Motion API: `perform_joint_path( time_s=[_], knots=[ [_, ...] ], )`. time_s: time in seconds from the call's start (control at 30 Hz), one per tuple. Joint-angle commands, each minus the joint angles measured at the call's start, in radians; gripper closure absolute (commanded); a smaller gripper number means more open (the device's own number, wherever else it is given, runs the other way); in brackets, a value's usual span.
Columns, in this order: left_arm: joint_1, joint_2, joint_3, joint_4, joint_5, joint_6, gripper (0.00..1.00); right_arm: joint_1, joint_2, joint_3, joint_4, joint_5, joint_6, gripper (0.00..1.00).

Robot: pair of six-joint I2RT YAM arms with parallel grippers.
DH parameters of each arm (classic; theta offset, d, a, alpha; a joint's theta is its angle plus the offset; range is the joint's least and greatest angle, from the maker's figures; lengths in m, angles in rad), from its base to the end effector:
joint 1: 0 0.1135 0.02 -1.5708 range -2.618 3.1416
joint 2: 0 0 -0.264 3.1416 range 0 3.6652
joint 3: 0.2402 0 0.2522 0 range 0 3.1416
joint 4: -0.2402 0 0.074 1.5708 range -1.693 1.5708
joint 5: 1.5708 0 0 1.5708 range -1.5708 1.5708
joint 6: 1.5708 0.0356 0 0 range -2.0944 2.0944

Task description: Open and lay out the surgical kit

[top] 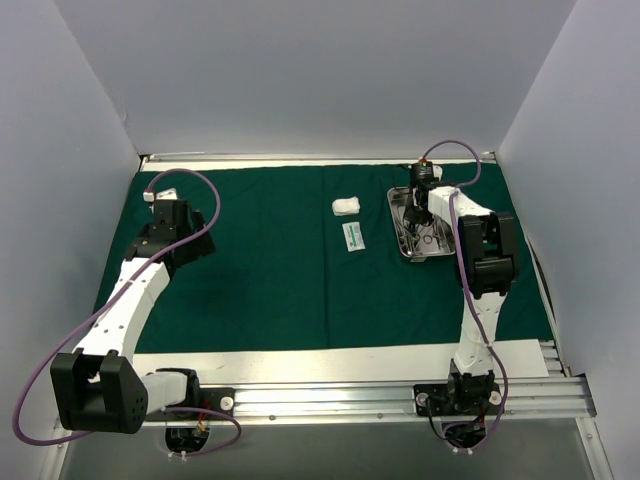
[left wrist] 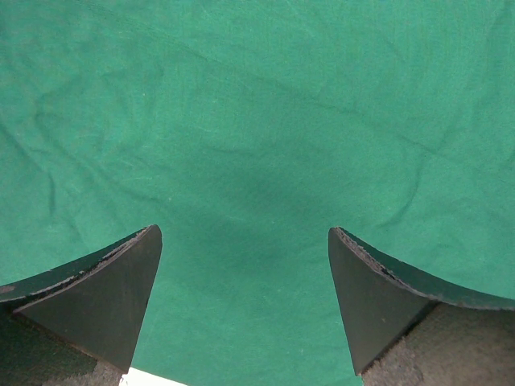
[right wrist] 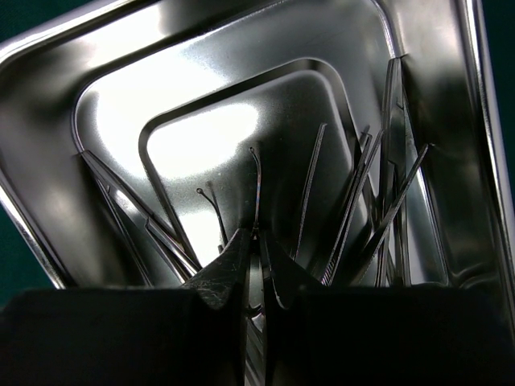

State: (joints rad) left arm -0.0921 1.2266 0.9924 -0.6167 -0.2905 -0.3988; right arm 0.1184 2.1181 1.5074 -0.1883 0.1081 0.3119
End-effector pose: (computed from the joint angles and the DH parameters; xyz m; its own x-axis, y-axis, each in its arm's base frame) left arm 0.2542 -0.0132 0.2822 -0.6511 -0.3135 -0.6912 -0.3828 0.9220 -0.0576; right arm 0.4659 0.0516 0.1692 -0.6904 0.2251 -0.6875 0.1777 0.9740 0.1404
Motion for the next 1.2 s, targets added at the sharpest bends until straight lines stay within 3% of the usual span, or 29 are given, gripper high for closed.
perform_joint_path(
  time_s=[0.0,0.33,0.67,1.17],
  knots=[
    [-0.005,-0.019,0.005,0.040,0.005,0.011,0.06,-0.002,0.014,-0.006,-0.088,0.002,-0.019,1.00],
    [-0.003,-0.018,0.006,0.040,0.005,0.011,0.06,0.024,-0.156,0.017,-0.045,0.044,-0.062,1.00],
    [-0.005,-0.018,0.006,0.040,0.005,0.009,0.06,0.182,-0.263,0.025,-0.063,0.047,0.021,1.00],
    [-0.003,-0.018,0.009,0.038,-0.001,0.008,0.06,0.417,-0.432,-0.320,-0.074,0.038,0.162,1.00]
  ],
)
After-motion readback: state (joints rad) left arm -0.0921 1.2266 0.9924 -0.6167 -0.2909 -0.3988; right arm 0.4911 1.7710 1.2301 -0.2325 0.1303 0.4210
